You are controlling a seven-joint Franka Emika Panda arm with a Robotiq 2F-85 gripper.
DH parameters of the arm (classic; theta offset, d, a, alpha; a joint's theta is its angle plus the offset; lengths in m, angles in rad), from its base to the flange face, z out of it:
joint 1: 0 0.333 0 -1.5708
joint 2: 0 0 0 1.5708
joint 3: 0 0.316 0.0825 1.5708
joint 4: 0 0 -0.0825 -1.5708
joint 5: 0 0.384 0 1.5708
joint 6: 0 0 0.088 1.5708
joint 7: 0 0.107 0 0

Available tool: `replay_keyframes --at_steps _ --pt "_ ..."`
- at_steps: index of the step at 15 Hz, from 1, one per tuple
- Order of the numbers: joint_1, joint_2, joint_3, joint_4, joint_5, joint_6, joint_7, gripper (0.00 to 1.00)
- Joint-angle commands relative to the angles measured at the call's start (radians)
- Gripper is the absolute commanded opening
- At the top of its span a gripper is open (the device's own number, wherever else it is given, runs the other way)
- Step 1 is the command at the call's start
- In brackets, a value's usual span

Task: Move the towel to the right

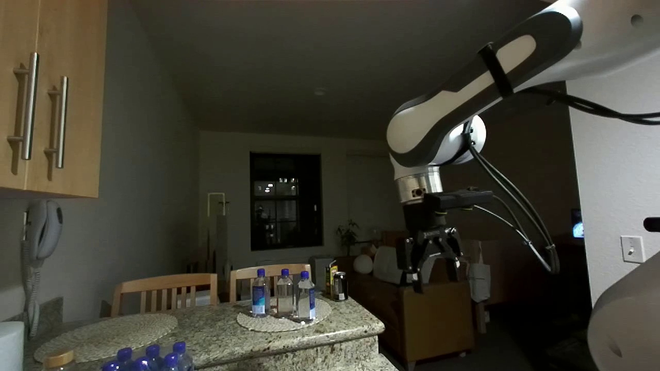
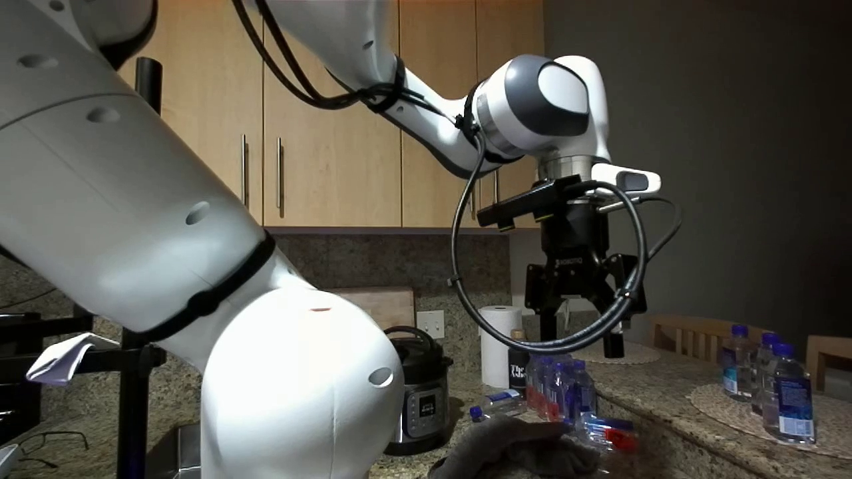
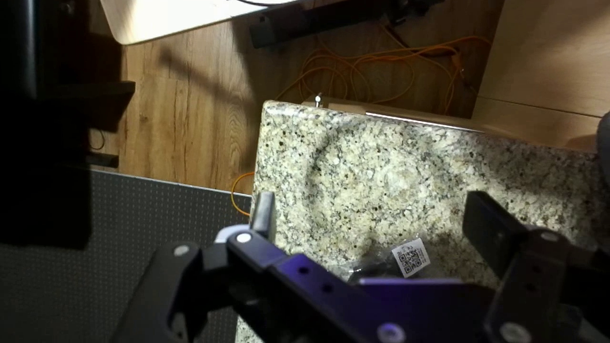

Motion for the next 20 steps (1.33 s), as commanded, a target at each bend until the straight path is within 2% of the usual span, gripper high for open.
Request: replay_keyframes --at_steps 1,5,7,12,13,14,20 --pt "0.051 0.020 0.073 -0.022 0.054 0.085 0.089 1.00" --pt "0.119 0.092 0.176 -0.001 0.105 0.184 0.190 1.00" --pt "0.138 0.177 0.212 0.032 0.129 0.232 0.244 1.00" --pt "0.159 0.349 0.288 0.164 0.101 0.325 0.342 1.00" --pt "0.165 0.371 0.294 0.194 0.100 0.324 0.347 1.00" --pt "0.170 0.308 0.268 0.128 0.100 0.315 0.313 1.00" --pt "0.174 0.332 0.262 0.148 0.100 0.314 0.315 1.00"
